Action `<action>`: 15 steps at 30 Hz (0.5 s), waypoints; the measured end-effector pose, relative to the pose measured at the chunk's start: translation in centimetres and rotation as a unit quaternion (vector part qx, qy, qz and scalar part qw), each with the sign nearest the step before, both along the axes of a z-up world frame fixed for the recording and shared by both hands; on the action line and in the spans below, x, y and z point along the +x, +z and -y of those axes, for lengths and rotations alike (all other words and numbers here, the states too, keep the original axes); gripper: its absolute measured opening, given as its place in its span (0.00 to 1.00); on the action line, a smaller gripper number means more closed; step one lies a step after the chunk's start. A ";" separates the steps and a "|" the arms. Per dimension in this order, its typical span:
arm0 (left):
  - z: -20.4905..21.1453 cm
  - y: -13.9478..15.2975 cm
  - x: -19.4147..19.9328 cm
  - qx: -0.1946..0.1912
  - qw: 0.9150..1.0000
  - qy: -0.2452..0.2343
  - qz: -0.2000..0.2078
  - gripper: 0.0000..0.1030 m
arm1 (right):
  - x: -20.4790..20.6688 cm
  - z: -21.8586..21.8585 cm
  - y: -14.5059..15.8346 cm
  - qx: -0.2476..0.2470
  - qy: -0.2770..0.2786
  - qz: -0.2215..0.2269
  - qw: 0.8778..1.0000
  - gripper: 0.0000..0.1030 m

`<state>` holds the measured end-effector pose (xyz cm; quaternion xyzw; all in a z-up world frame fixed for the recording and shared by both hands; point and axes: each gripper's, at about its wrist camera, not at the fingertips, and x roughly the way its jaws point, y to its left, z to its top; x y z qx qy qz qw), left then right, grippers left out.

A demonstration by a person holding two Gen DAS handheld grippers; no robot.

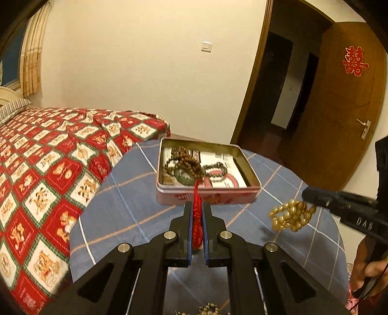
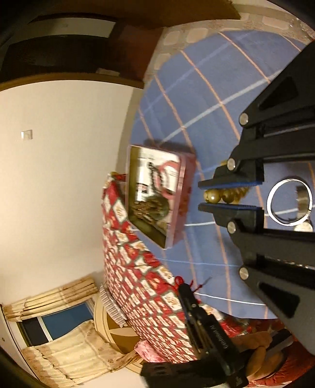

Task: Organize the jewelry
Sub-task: 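Carry both bracelets into the tin and open both tools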

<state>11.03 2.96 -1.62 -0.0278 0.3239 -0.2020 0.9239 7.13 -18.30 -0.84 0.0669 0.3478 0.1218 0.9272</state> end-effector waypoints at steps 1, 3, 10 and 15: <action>0.1 0.2 0.3 0.000 1.000 0.001 0.003 0.05 | 0.3 0.1 0.3 -0.002 -0.001 0.005 1.000 0.13; 0.2 0.6 0.8 0.001 1.000 0.001 0.010 0.05 | 1.0 0.2 1.4 -0.006 -0.006 0.021 1.000 0.13; 0.7 1.8 3.8 0.008 0.999 0.005 0.032 0.05 | 4.5 0.3 3.9 -0.031 -0.017 0.055 0.998 0.13; 1.6 2.2 6.1 0.010 0.999 0.005 0.043 0.05 | 7.6 0.7 4.2 -0.034 -0.034 0.060 0.997 0.13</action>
